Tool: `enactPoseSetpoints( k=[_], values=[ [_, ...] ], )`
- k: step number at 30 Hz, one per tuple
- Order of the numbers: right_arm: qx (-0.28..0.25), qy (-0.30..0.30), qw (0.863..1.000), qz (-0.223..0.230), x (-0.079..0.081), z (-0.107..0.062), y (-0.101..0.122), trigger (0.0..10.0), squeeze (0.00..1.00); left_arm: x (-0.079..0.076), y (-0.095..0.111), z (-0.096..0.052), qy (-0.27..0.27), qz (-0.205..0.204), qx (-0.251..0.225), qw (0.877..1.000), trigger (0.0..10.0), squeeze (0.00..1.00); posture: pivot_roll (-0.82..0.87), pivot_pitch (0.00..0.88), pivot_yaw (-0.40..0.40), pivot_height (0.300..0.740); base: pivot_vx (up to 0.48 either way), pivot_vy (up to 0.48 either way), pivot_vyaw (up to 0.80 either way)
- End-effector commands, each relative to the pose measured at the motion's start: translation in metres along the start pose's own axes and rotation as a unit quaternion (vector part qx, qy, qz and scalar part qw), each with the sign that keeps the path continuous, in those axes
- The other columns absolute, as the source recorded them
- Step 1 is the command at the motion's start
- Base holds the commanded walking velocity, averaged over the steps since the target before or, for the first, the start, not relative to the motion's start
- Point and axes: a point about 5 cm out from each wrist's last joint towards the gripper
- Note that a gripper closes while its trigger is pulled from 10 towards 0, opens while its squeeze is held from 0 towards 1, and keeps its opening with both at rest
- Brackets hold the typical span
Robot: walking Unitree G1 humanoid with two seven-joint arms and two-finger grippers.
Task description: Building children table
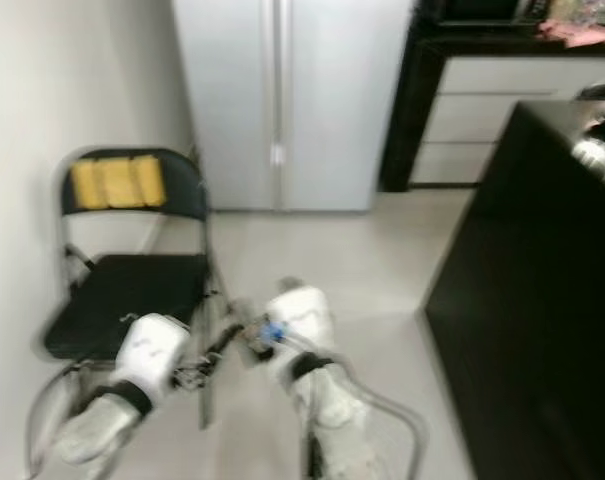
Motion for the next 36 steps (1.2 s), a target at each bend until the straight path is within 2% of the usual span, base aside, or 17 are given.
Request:
enactPoseSetpoints(
  k=[1,16,22,31,36],
  values=[
    [0.014,-0.017,1.000,0.001,-0.0078,-0.0026,-0.0054,10.0,0.00,-0.0059,0.0038,0.0023,-0.014,-0.004,-0.009,1.000,10.0,0.00,0.00,0.049,0.007,0.740,0.337,0.000,0.00],
    [0.009,-0.021,1.000,0.001,-0.0086,-0.0028,-0.0041,10.0,0.00,-0.0056,0.0038,0.0023,-0.015,-0.006,-0.009,1.000,10.0,0.00,0.00,0.058,0.007,0.740,0.326,0.000,0.00],
    [0.009,-0.021,1.000,0.002,-0.0089,-0.0034,-0.0037,10.0,0.00,-0.0054,0.0048,0.0019,-0.013,-0.014,-0.011,1.000,10.0,0.00,0.00,0.062,0.007,0.740,0.000,0.000,-0.15],
    [0.010,-0.017,1.000,0.003,-0.0084,-0.0033,-0.0033,10.0,0.00,-0.0041,0.0041,0.0017,-0.008,-0.017,-0.009,1.000,10.0,0.00,0.00,0.067,0.004,0.740,0.000,0.000,-0.80],
    [0.009,-0.025,1.000,0.009,-0.0099,-0.0034,-0.0024,10.0,0.00,-0.0026,0.0044,0.0005,-0.004,-0.019,-0.008,1.000,10.0,0.00,0.00,0.070,0.008,0.740,0.000,0.000,0.00]
  ],
)
Point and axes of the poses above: a point about 5 cm out from each wrist's last joint towards the gripper, its own z axis pointing out of the wrist towards the gripper, its own y axis along the axis of the wrist's last joint, x = y × z, and after that the axes turned 5 degrees about -z, right-handed
